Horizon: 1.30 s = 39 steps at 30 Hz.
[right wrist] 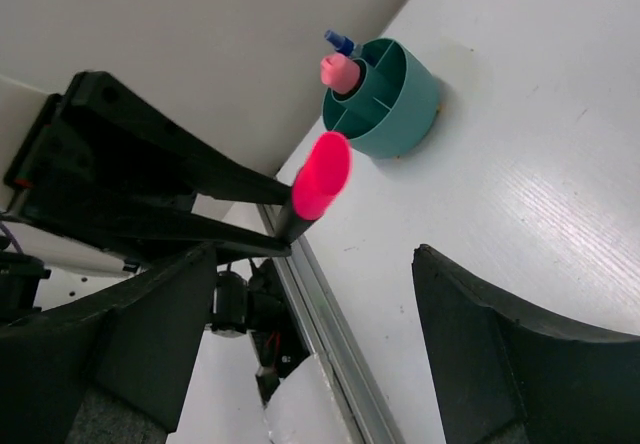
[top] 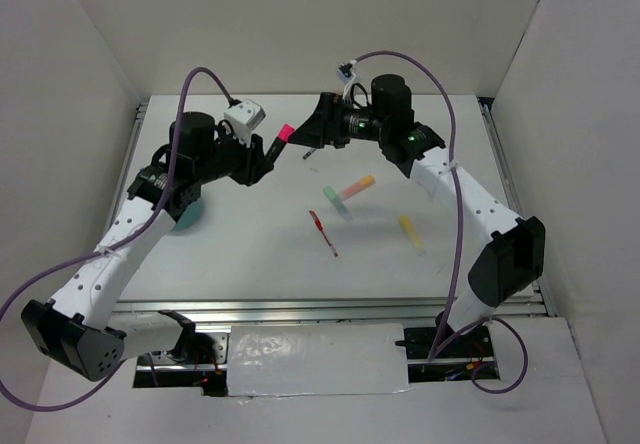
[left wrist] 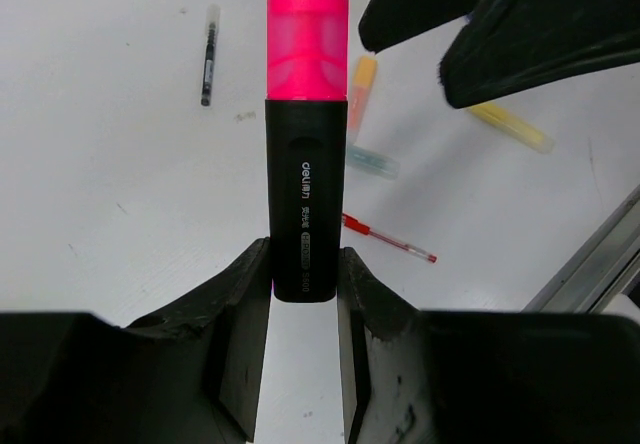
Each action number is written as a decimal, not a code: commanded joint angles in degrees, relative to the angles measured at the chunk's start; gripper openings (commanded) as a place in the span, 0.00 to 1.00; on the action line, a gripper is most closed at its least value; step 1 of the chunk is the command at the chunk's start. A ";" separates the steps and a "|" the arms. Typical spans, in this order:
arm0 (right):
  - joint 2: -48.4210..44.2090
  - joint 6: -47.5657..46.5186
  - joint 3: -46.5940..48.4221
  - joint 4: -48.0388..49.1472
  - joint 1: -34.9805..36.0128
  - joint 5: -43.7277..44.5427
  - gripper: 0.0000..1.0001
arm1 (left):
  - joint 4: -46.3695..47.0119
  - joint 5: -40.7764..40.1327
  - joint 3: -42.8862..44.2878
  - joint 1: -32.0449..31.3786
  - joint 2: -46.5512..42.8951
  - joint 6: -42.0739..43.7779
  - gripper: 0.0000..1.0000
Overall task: Sort the stationery into containers
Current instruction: Pick up the pen from the center of the board.
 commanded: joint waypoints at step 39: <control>-1.77 -23.42 -4.08 -3.91 0.59 -18.98 0.00 | 2.72 34.16 0.26 15.98 -8.39 -5.00 0.85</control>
